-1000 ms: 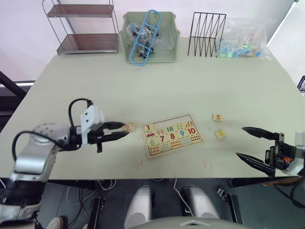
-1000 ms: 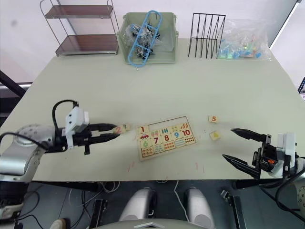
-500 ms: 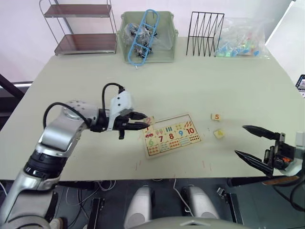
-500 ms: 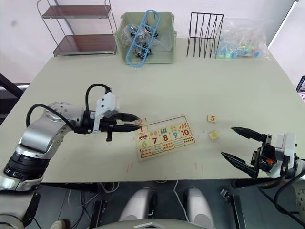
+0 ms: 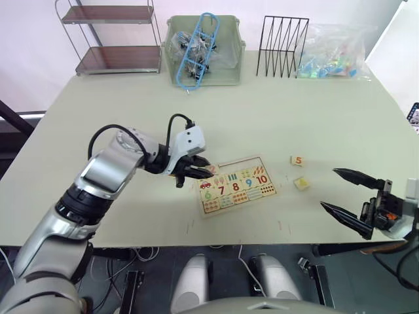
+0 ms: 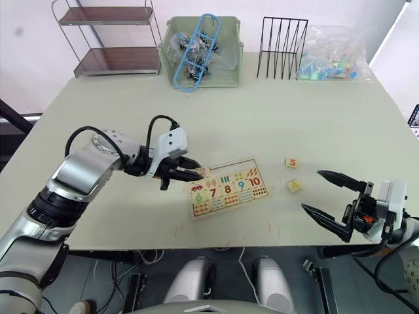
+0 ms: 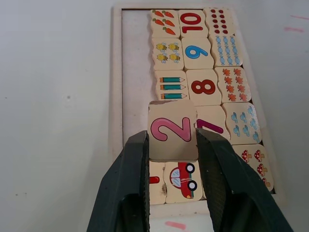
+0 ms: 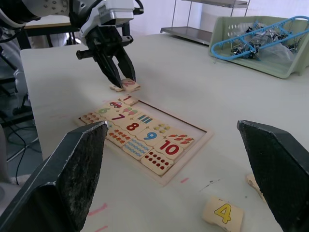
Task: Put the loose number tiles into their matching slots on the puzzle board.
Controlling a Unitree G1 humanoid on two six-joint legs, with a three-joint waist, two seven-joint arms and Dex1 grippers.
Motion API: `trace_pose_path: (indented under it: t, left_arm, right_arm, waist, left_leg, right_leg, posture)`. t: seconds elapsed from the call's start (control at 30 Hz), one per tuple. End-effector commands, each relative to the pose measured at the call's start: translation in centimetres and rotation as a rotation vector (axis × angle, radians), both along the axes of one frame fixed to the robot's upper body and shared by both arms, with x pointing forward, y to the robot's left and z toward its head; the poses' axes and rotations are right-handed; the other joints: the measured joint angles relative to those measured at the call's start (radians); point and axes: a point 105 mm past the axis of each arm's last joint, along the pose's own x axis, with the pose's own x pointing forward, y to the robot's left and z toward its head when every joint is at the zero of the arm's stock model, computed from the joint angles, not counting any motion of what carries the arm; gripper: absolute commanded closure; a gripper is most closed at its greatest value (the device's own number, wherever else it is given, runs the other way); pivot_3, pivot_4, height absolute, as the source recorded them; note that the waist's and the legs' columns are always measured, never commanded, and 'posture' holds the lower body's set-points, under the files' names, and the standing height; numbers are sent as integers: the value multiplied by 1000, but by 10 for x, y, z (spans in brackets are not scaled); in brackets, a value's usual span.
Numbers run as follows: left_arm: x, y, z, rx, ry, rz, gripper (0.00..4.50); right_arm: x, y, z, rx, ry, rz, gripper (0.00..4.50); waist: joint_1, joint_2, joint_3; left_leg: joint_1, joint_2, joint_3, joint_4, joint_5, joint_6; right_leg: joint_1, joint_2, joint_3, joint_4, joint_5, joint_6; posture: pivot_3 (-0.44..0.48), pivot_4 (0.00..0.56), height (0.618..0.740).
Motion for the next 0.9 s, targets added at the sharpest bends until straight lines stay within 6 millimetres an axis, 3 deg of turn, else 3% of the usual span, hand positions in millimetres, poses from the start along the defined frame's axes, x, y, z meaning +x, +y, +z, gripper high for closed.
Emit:
trace_pose_path:
  t: [0.03, 0.9]
  left_arm:
    - [4, -2, 2, 61, -31, -2, 3574]
    - [24, -18, -9, 177, 16, 30, 3574]
  right_arm:
    - [-2, 2, 7, -6, -41, 9, 0]
    - [-4, 1, -1, -8, -43, -6, 0]
  waist:
    - [0, 0, 0]
    - [0, 0, 0]
  left_leg:
    - [0, 0, 0, 0, 0, 0]
    - [0, 0, -1, 0, 0, 0]
  right_leg:
    - [0, 0, 0, 0, 0, 0]
    - [0, 0, 0, 0, 0, 0]
  posture:
    - [0, 150, 739]
    - [0, 150, 739]
